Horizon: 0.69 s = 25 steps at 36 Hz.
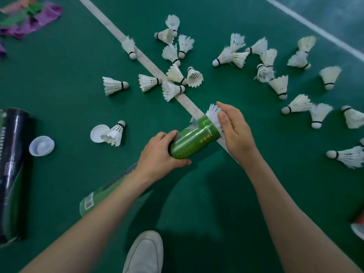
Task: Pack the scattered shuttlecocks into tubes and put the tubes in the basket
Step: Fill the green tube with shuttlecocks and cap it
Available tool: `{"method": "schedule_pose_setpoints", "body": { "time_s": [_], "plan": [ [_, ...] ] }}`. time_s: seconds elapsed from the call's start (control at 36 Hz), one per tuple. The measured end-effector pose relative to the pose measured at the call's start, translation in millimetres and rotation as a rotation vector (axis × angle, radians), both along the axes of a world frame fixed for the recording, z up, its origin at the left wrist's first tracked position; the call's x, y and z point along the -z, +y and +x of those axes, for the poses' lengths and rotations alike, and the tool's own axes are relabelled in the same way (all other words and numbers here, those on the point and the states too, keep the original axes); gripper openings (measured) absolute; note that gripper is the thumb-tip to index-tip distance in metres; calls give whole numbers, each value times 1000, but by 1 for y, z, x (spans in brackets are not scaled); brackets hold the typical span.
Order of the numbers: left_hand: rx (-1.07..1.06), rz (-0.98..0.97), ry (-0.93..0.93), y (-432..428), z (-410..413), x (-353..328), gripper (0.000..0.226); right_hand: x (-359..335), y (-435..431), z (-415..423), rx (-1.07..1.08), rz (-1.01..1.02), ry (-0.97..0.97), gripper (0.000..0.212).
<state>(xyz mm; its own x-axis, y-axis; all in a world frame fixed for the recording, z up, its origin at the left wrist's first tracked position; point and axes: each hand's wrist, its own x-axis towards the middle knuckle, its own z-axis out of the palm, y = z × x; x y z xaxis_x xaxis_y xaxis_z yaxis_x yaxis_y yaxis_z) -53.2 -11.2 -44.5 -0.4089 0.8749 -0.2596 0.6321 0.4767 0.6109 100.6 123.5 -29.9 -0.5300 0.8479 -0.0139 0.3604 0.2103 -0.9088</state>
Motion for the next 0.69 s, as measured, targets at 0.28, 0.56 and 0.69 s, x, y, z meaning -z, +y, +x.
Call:
{"method": "schedule_pose_setpoints", "body": {
  "time_s": [0.28,0.56,0.69],
  "plan": [
    [-57,135,-35,0,26,-11,82,-15,-22,21,45,6,-13,45],
    [82,97,57,21,40,-9,79,0,-21,50,29,-31,-2,32],
    [173,33,64,55,70,-11,77,-3,6,85,199,-172,90,29]
  ]
}}
